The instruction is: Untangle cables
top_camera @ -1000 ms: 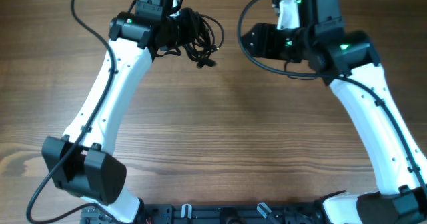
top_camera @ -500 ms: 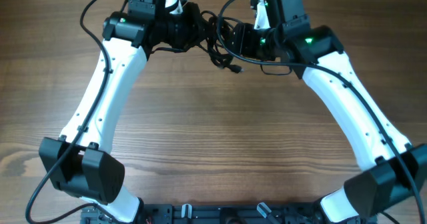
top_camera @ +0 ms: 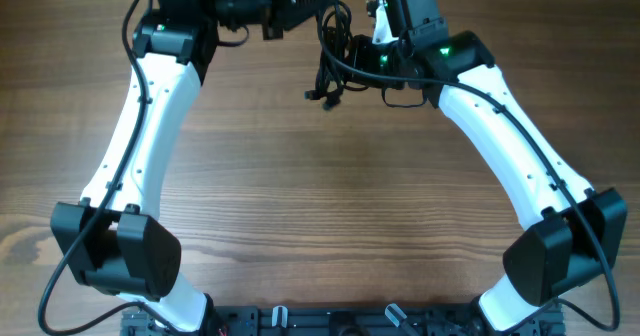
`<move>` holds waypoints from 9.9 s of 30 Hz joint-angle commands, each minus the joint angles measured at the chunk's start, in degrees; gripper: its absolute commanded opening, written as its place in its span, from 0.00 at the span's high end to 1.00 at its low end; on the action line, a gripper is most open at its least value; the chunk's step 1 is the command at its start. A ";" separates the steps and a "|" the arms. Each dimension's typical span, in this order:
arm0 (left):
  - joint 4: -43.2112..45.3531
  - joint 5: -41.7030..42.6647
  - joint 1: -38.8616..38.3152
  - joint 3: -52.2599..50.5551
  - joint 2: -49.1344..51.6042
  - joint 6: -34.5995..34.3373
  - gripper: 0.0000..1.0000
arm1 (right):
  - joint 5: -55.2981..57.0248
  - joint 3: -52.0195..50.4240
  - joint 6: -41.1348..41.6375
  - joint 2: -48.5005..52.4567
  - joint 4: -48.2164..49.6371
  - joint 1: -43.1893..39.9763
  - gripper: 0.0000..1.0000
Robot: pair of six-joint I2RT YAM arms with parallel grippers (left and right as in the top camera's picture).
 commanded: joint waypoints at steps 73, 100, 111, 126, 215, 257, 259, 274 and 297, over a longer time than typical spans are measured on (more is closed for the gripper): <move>-34.67 -34.42 -6.86 3.41 -6.08 32.46 0.96 | -10.27 6.95 -20.98 -4.98 -13.62 -5.81 0.50; 20.09 -15.21 5.09 3.52 -13.20 -26.75 0.96 | -14.49 6.95 -31.80 -4.50 -7.80 1.70 0.27; 23.65 -21.22 5.09 3.52 -13.18 -31.12 0.96 | -8.81 2.60 -24.98 -3.13 -7.78 1.99 0.44; 22.56 -20.83 5.73 3.50 -13.18 -25.70 0.96 | -15.98 0.66 -29.53 -5.01 6.29 3.37 0.42; -51.60 -51.39 10.16 2.69 -5.42 19.91 0.00 | 28.57 21.49 -28.59 5.49 32.06 3.69 0.96; -56.74 -57.00 -5.68 1.31 -1.79 32.11 0.07 | -13.40 21.44 -19.47 3.41 -14.71 -39.87 0.00; -57.35 -57.35 -5.88 -2.75 -1.79 30.05 0.12 | -13.40 21.42 -19.54 3.50 -16.17 -37.18 0.00; -52.30 -56.59 -5.95 -16.50 -1.66 59.04 0.34 | -13.38 21.42 -21.18 3.52 -21.09 -33.24 0.01; -45.51 -49.53 -1.66 -5.42 -16.90 35.45 0.96 | -13.35 21.42 -22.88 3.52 -20.28 -17.22 0.15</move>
